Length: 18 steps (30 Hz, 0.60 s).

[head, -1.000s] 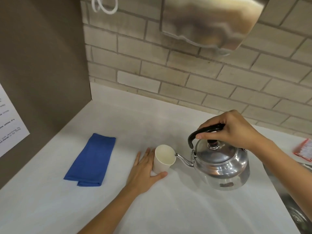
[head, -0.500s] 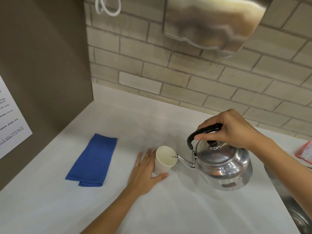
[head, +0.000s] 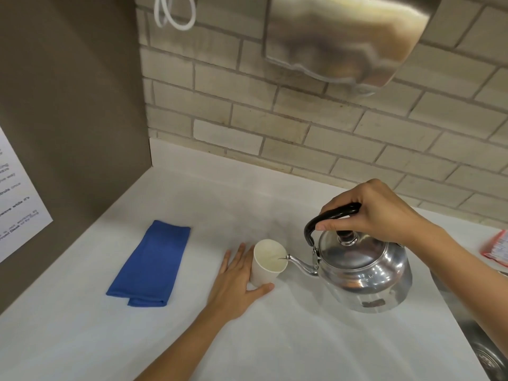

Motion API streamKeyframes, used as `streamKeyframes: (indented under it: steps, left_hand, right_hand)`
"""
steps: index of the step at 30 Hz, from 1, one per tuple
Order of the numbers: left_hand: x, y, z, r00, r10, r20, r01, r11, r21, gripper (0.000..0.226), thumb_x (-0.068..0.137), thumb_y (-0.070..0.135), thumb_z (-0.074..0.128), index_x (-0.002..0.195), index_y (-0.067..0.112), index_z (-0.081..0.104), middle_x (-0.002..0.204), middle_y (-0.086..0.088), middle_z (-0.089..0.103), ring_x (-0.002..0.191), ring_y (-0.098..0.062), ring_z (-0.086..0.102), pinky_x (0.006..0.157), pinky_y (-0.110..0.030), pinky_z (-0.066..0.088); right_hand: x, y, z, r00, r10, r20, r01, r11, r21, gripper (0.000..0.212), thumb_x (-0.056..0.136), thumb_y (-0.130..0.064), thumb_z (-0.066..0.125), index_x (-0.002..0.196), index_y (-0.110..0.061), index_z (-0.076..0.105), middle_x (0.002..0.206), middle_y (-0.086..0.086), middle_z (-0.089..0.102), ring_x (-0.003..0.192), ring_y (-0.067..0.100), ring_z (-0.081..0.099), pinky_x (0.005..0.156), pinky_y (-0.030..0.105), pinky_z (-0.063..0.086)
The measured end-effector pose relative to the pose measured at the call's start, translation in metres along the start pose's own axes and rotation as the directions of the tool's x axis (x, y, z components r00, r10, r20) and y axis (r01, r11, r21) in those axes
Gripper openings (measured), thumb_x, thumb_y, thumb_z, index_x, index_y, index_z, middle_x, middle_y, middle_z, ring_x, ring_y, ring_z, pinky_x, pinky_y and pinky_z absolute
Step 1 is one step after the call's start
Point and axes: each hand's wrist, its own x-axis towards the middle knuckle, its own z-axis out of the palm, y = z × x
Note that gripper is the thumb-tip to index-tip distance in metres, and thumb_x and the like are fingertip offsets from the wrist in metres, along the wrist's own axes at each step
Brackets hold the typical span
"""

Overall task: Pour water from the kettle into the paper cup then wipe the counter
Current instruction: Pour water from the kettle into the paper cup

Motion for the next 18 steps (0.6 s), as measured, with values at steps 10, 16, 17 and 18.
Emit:
streamKeyframes:
  steps: [10,16,17,18]
  left_hand:
    - [-0.0006,0.0001,0.0000,1.000,0.003,-0.006,-0.003,1.000,-0.005,0.096,0.080,0.079,0.043,0.154,0.023,0.017,0.163,0.002,0.021,0.145,0.004,-0.005,0.116,-0.017,-0.019]
    - [-0.0007,-0.0003,-0.0005,1.000,0.006,-0.009,-0.006,1.000,-0.008,0.095,0.081,0.077,0.044,0.154,0.023,0.017,0.162,0.003,0.021,0.146,0.003,-0.003,0.115,-0.017,-0.019]
    - [-0.0006,-0.0003,-0.0004,1.000,0.006,-0.011,-0.006,1.000,-0.004,0.095,0.081,0.077,0.044,0.154,0.023,0.017,0.162,0.004,0.021,0.147,0.002,-0.003,0.115,-0.017,-0.020]
    - [-0.0006,-0.0003,-0.0003,1.000,0.005,-0.011,-0.005,1.000,-0.001,0.095,0.081,0.078,0.043,0.154,0.023,0.017,0.162,0.004,0.021,0.147,0.001,-0.002,0.115,-0.016,-0.020]
  right_hand:
    - [0.0002,0.0004,0.0001,1.000,-0.018,0.000,0.018,1.000,0.013,0.039,0.064,-0.072,0.070,0.084,-0.040,0.079,0.068,-0.026,0.073,0.065,0.002,0.067,0.059,0.016,0.049]
    - [0.0017,-0.0002,0.0005,0.999,-0.031,0.007,0.031,0.999,0.005,0.033,0.066,-0.067,0.073,0.084,-0.040,0.079,0.067,-0.026,0.072,0.063,0.001,0.067,0.058,0.014,0.048]
    - [0.0018,-0.0005,0.0003,0.999,-0.033,0.007,0.033,0.999,0.007,0.033,0.066,-0.067,0.073,0.084,-0.040,0.079,0.067,-0.026,0.073,0.062,0.001,0.067,0.058,0.013,0.047]
    - [0.0018,-0.0008,0.0000,0.999,-0.035,0.007,0.035,0.999,0.009,0.033,0.066,-0.067,0.073,0.084,-0.039,0.079,0.067,-0.025,0.073,0.062,0.001,0.067,0.058,0.012,0.047]
